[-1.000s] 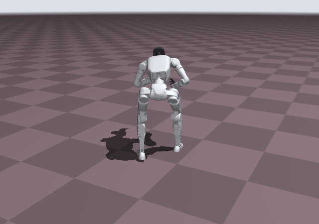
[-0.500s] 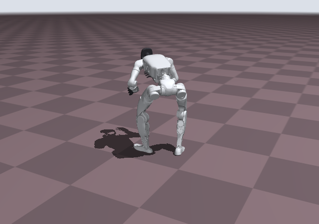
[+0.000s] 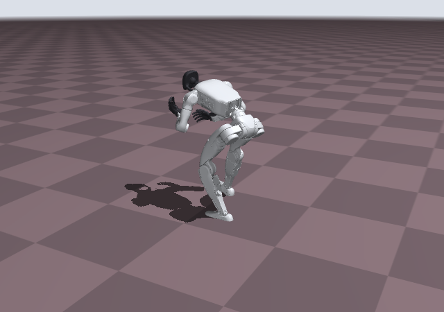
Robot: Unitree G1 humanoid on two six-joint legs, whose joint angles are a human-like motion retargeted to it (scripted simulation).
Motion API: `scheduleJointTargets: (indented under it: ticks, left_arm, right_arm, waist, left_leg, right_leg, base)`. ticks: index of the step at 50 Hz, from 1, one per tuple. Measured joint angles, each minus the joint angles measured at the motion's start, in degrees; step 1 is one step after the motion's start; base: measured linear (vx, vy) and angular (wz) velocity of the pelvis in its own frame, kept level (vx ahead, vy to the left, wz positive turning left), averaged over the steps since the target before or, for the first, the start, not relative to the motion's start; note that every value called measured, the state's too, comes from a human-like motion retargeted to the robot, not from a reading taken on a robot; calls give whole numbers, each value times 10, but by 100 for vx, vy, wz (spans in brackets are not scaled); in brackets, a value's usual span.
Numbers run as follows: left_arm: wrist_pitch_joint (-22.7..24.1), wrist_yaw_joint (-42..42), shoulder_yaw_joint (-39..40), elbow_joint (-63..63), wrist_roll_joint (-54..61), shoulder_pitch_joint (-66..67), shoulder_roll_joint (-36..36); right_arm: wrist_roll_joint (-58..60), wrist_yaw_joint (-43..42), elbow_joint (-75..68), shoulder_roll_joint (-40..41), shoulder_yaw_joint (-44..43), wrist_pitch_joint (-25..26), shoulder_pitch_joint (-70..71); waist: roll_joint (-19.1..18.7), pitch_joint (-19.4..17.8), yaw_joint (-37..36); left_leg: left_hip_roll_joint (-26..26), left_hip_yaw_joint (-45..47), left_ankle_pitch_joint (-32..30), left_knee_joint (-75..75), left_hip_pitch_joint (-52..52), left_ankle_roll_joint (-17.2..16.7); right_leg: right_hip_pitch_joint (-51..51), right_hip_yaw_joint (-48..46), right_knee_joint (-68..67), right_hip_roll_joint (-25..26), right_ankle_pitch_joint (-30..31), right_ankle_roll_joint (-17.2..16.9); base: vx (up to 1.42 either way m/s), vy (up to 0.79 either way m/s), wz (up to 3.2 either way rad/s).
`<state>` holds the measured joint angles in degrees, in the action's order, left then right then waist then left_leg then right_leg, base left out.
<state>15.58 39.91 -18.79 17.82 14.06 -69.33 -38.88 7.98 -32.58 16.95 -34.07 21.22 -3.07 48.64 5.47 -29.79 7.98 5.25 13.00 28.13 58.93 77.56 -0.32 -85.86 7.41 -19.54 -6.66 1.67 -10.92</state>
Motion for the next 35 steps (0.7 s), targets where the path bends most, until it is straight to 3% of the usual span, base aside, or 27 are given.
scheduleJointTargets:
  ticks: [2,5,8,10,12,13,15,17,19,21,25,28,32,35]
  left_arm:
    - [5,-3,3,3,-7,6,7]
    - [19,2,11,11,1,38,16]
    - [39,96,26,10,46,100,28]
    - [35,10,49,20,62,156,39]
    - [23,18,66,12,64,210,39]
    - [12,39,76,6,59,241,35]
    - [6,31,90,2,58,292,31]
    - [-4,24,101,-6,60,344,31]
    - [11,34,101,-13,69,380,33]
    - [20,28,113,-18,80,419,42]
    - [29,8,140,-27,91,470,60]
    - [35,-6,160,-30,107,473,69]
    - [39,-6,174,-34,114,448,61]
    - [44,11,166,-30,108,402,52]
  right_arm:
    - [-2,-5,-2,-1,2,-5,0]
    - [-3,-28,-6,-2,9,-8,9]
    - [2,-83,-8,-5,16,-2,32]
    - [-8,-75,4,-21,2,-21,32]
    - [-9,-71,12,-24,8,-20,51]
    - [-9,-67,16,-21,15,-14,60]
    - [-4,-53,21,-20,22,-16,94]
    - [58,-18,7,-27,34,29,133]
    - [24,-24,17,0,63,14,164]
    - [35,-21,12,2,72,22,191]
    - [67,-16,7,-3,84,41,232]
    - [98,-19,2,-18,94,59,254]
    - [97,-20,1,-34,116,58,246]
    - [66,-14,1,-41,129,40,214]
  waist:
    - [-7,0,14]
    - [-18,0,10]
    - [-27,0,-7]
    - [-48,0,-28]
    - [-56,0,-36]
    - [-62,0,-36]
    - [-65,0,-41]
    - [-70,0,-42]
    - [-70,0,-43]
    - [-70,0,-49]
    - [-59,0,-68]
    - [-41,0,-79]
    - [-13,0,-99]
    - [4,0,-108]
  left_leg:
    - [-21,-21,6,3,-5,-9]
    - [-23,-54,22,13,-11,-18]
    - [-18,-70,21,39,-6,-11]
    - [-10,-96,8,86,7,-16]
    - [-8,-108,-32,130,30,-24]
    - [-4,-111,-51,156,42,-27]
    - [24,-89,-84,178,68,-23]
    - [81,-29,-72,178,74,7]
    - [134,46,-54,140,69,30]
    - [162,110,-47,76,52,33]
    - [167,225,-65,-110,10,14]
    - [143,305,-86,-249,-29,22]
    - [132,325,-123,-307,-64,19]
    - [141,300,-133,-272,-60,17]
  right_leg:
    - [19,30,17,1,49,-33]
    - [31,-3,2,-4,111,-41]
    - [22,-43,-43,-19,119,-41]
    - [21,-71,-94,-20,96,-41]
    - [14,-80,-139,-27,70,-18]
    - [8,-85,-178,-32,45,13]
    - [11,-114,-189,-45,35,29]
    - [14,-141,-219,-61,6,63]
    - [22,-172,-233,-75,-16,90]
    - [37,-200,-244,-88,-38,103]
    - [71,-251,-251,-107,-67,118]
    - [83,-280,-263,-125,-90,127]
    - [104,-310,-303,-140,-122,150]
    - [90,-321,-392,-176,-110,182]
  base:
    - [42,-27,178]
    - [40,-33,94]
    - [40,-26,56]
    - [41,-28,54]
    - [41,-27,85]
    - [39,-30,108]
    - [30,-28,113]
    - [29,-28,121]
    - [29,-28,120]
    - [30,-23,108]
    - [29,-15,92]
    - [26,-6,83]
    - [33,0,38]
    - [39,9,38]
